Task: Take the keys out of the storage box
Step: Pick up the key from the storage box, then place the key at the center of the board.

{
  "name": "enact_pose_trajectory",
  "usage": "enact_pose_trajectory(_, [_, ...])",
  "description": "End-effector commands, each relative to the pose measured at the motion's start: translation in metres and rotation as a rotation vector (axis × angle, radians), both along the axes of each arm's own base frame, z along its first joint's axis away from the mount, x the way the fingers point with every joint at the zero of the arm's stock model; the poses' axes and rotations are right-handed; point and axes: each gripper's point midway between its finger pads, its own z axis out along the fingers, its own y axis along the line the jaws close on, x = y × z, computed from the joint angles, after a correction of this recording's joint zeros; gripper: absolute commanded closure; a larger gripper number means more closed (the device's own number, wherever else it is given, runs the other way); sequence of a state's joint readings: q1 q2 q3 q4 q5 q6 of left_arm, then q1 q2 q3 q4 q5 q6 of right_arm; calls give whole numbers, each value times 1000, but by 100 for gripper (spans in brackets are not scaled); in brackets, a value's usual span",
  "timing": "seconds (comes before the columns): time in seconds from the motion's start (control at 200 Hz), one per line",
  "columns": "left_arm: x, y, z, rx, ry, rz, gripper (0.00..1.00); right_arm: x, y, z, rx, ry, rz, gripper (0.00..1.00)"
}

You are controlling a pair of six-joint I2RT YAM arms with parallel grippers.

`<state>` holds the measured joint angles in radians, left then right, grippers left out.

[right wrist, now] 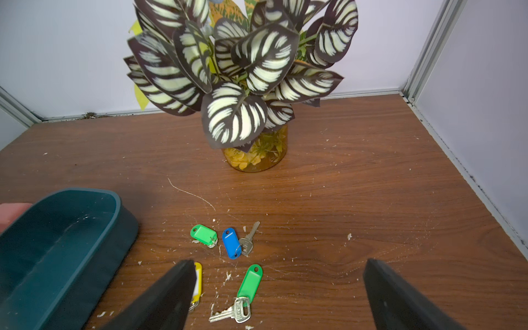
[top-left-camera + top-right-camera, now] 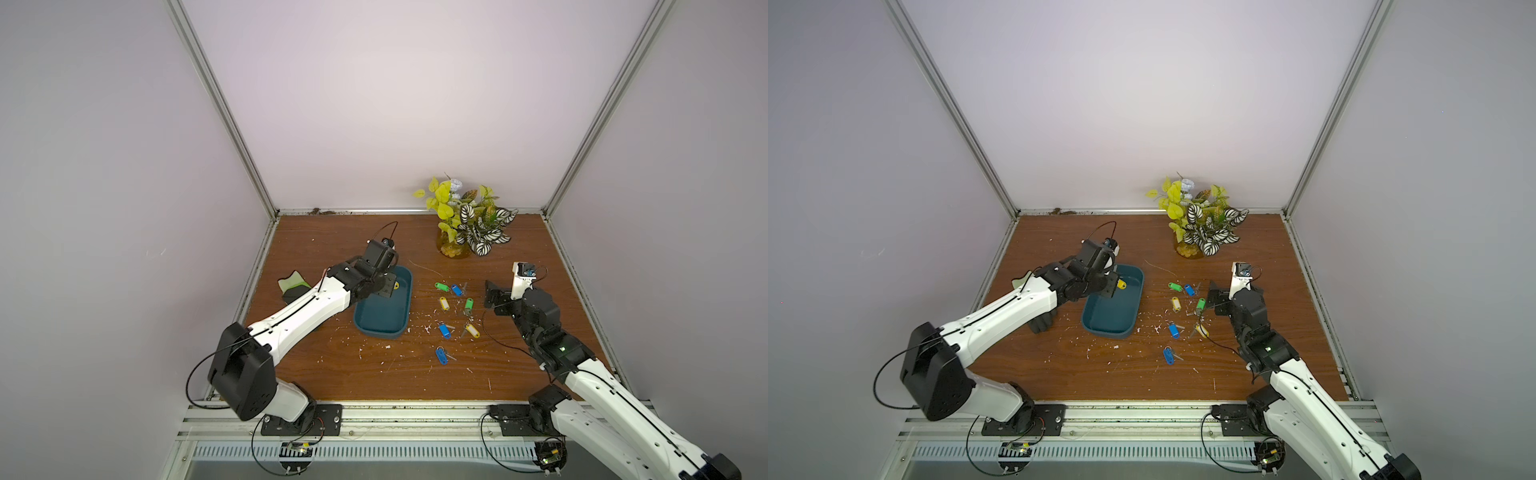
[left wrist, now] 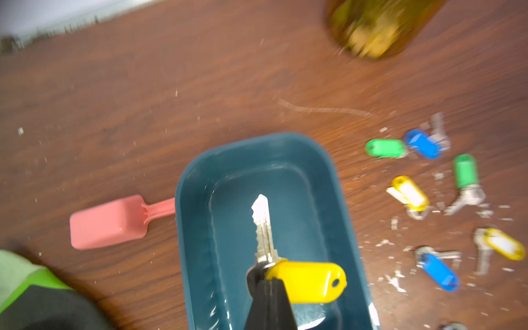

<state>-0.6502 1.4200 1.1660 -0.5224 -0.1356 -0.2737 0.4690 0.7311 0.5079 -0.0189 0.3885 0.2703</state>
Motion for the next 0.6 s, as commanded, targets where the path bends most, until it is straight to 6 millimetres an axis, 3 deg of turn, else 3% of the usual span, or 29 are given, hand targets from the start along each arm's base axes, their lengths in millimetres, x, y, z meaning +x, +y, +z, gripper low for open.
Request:
enact_pose_trajectory(0.0, [-13, -19, 45, -100, -136, -96, 100, -1, -4, 23, 53, -69, -21, 1])
enact_pose_trajectory(0.145, [-47, -52, 89, -238, -265, -244, 100, -6, -6, 31, 75, -82, -23, 1])
enact_pose_trajectory(0.26, [-70, -79, 105, -274, -319, -354, 100, -12, -9, 39, 89, -96, -28, 1])
enact_pose_trajectory(0.37, [-86, -104, 101, -252, -326, -452, 100, -18, -16, 43, 96, -102, -47, 1])
enact_pose_trajectory(0.595, [-115, -159, 65, -218, -315, -646, 100, -25, -24, 49, 96, -96, -73, 1])
